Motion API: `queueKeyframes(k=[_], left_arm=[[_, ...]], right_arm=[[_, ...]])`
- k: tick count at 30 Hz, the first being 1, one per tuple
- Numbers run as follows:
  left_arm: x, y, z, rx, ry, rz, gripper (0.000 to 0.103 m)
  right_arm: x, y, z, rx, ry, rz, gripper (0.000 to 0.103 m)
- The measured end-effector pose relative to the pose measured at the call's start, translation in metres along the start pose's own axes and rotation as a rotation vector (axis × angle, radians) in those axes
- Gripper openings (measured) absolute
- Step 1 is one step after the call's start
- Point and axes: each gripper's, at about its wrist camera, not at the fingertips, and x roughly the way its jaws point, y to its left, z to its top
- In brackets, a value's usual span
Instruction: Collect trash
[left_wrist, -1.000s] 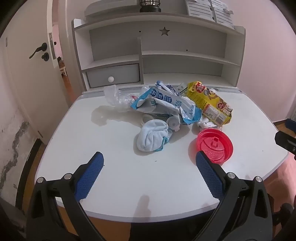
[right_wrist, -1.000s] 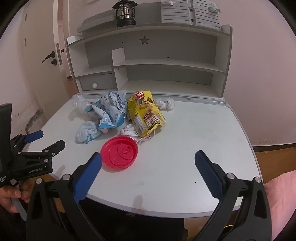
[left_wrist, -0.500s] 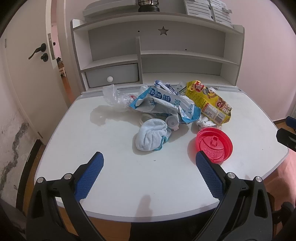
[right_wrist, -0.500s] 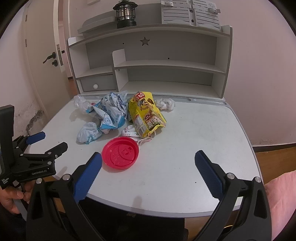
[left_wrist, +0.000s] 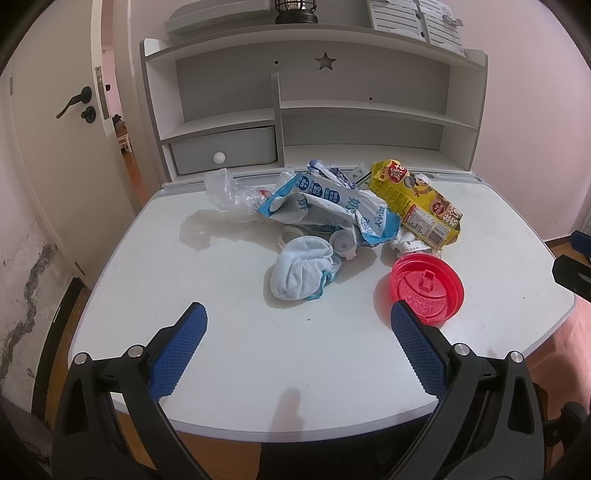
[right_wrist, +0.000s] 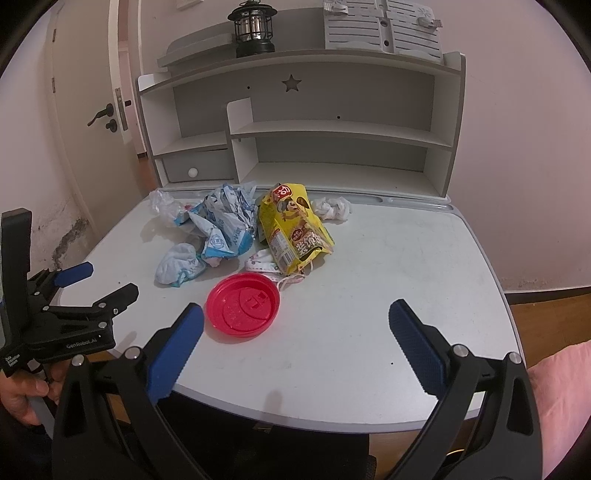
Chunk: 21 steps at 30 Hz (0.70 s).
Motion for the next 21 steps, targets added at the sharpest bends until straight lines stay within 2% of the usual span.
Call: queueKeyframes(k=[21], left_arm=[[-0.0003, -0.0023, 0.0000, 0.006, 0.003, -0.001, 0.097]], right_arm=[[0.0010, 0.0010, -0.0005, -0.004, 0.002, 0.004, 0.097]])
